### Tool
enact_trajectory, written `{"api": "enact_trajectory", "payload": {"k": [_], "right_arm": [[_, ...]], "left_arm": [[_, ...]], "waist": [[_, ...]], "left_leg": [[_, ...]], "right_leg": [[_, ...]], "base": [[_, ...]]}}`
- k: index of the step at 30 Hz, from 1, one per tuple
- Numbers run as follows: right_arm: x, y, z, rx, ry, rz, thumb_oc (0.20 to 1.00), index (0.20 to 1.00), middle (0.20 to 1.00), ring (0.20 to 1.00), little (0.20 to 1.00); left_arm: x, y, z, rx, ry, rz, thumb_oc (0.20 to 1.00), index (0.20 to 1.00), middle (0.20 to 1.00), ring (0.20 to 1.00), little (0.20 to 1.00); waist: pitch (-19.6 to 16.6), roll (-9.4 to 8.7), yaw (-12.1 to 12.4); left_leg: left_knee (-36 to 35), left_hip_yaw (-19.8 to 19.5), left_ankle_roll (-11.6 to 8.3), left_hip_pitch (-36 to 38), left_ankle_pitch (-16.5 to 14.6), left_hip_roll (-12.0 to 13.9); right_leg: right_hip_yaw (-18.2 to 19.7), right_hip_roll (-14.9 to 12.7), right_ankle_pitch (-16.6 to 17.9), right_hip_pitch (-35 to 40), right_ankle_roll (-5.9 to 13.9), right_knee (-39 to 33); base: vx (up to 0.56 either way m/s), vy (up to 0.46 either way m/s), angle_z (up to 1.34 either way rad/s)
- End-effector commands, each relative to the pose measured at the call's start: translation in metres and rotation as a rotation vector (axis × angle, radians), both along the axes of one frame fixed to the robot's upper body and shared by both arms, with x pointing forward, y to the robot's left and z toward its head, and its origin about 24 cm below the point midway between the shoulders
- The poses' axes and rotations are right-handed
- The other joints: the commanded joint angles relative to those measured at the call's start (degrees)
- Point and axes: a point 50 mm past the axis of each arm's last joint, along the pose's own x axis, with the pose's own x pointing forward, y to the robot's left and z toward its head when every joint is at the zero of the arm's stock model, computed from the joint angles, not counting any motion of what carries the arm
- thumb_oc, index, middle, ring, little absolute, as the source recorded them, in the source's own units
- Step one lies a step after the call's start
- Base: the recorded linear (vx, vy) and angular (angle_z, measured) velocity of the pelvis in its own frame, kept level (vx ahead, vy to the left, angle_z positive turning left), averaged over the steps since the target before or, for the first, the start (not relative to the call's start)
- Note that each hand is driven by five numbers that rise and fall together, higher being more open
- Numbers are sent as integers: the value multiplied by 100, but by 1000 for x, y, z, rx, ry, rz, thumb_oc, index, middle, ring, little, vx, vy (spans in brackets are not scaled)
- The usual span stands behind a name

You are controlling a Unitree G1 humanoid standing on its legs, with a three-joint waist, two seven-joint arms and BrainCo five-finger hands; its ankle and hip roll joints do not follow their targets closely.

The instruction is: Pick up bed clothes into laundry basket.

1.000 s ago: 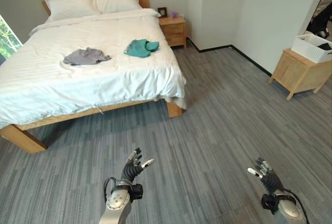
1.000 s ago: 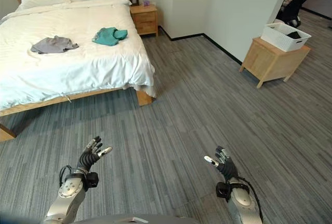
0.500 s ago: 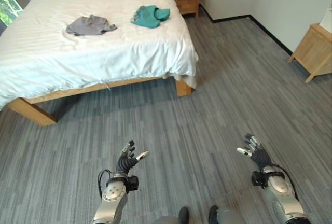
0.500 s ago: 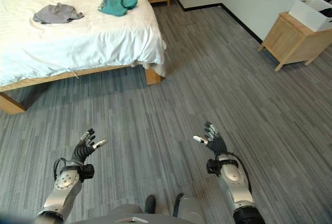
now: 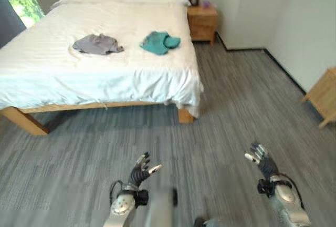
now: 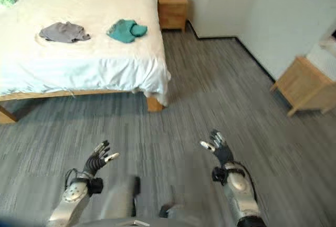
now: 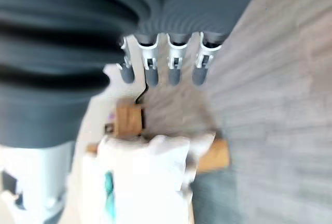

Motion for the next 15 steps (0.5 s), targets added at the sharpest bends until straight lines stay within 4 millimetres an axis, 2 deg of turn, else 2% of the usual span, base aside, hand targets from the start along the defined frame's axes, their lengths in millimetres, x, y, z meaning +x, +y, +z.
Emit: {"api": "enact_trajectory", "payload": {"k": [1, 2, 3, 5, 6, 7, 9, 11, 12, 14, 15], "right_arm": [[19, 3, 29, -6, -148, 65, 1000, 1000, 1000, 1000, 1000], [16, 0, 29, -18, -150, 46, 1000, 1000, 1000, 1000, 1000], [16, -2, 29, -21, -151, 30, 1000, 1000, 1000, 1000, 1000], [16, -2, 31, 8, -171, 3, 1000, 1000, 1000, 1000, 1000], [17, 5, 29, 41, -173, 16, 1000, 1000, 1000, 1000, 1000], [15, 8, 26, 45, -159, 26, 1000, 1000, 1000, 1000, 1000], [17, 11, 26, 55, -165, 15, 1000, 1000, 1000, 1000, 1000], [19, 21, 24, 149, -189, -4, 1000, 1000, 1000, 1000, 1000], [18, 22, 22, 135, -179, 9, 1000, 1000, 1000, 1000, 1000], [16, 20, 25, 129, -191, 4, 1000, 1000, 1000, 1000, 1000], [12, 14, 27, 149, -210, -33, 1000, 1000, 1000, 1000, 1000]], "left_arm": [[27, -1, 23, -21, -131, -48, 1000, 1000, 1000, 1000, 1000], [22, -1, 22, -3, -126, -70, 1000, 1000, 1000, 1000, 1000], [19, -1, 20, -8, -111, -80, 1000, 1000, 1000, 1000, 1000], [19, 0, 20, 0, -106, -79, 1000, 1000, 1000, 1000, 1000], [18, 3, 20, -3, -105, -72, 1000, 1000, 1000, 1000, 1000], [17, 2, 19, -4, -101, -80, 1000, 1000, 1000, 1000, 1000], [20, -1, 19, -6, -95, -104, 1000, 1000, 1000, 1000, 1000], [25, -1, 24, 26, -110, -140, 1000, 1000, 1000, 1000, 1000], [29, 0, 29, 50, -129, -160, 1000, 1000, 1000, 1000, 1000], [32, 1, 32, 53, -140, -165, 1000, 1000, 1000, 1000, 1000], [36, -1, 34, 49, -151, -188, 1000, 1000, 1000, 1000, 1000]], "waist": [[-153, 273, -287], [-270, 359, -200], [-382, 418, -145], [-500, 414, -176], [-647, 378, -147], [-751, 320, -158], [-754, 275, -194], [-675, 322, -294], [-607, 388, -383], [-530, 522, -542], [-443, 586, -749]], "left_leg": [[-2874, -806, -550, 2835, -320, -16], [-4242, -641, -479, 2821, -182, 14], [-5473, -425, -507, 3027, 10, -31], [-5712, 281, -527, 3065, 192, 38], [-5684, 371, -301, 3303, -64, -98], [-5588, 327, -165, 3361, -234, -256], [-5717, 365, 104, 3655, -478, -497], [-5926, 399, 330, 4099, -706, -662], [-6004, 305, 393, 4301, -762, -679], [-6198, 47, 401, 4627, -811, -613], [-6304, -254, 335, 4895, -856, -589]], "right_leg": [[132, -457, 1235, 340, 1420, -1001], [141, -387, 1038, 574, 1480, -1059], [124, -376, 911, 932, 1628, -1174], [42, -446, 898, 1148, 1718, -1119], [18, -664, 903, 1164, 1859, -719], [-46, -825, 1010, 1148, 1981, -387], [-64, -1242, 1816, 711, 2249, 861], [-130, -1631, 2629, 290, 2392, 1991], [-71, -1655, 2842, 81, 2382, 2407], [59, -1570, 2552, -497, 2285, 2777], [121, -1576, 2264, -853, 2174, 2349]], "base": [[741, 30, -39], [943, 115, -58], [951, 141, -49], [727, 131, 10], [709, 205, 58], [656, 272, 84], [383, 288, 25], [363, 300, -62], [322, 198, -15], [334, 46, 96], [406, -53, 156]]}}
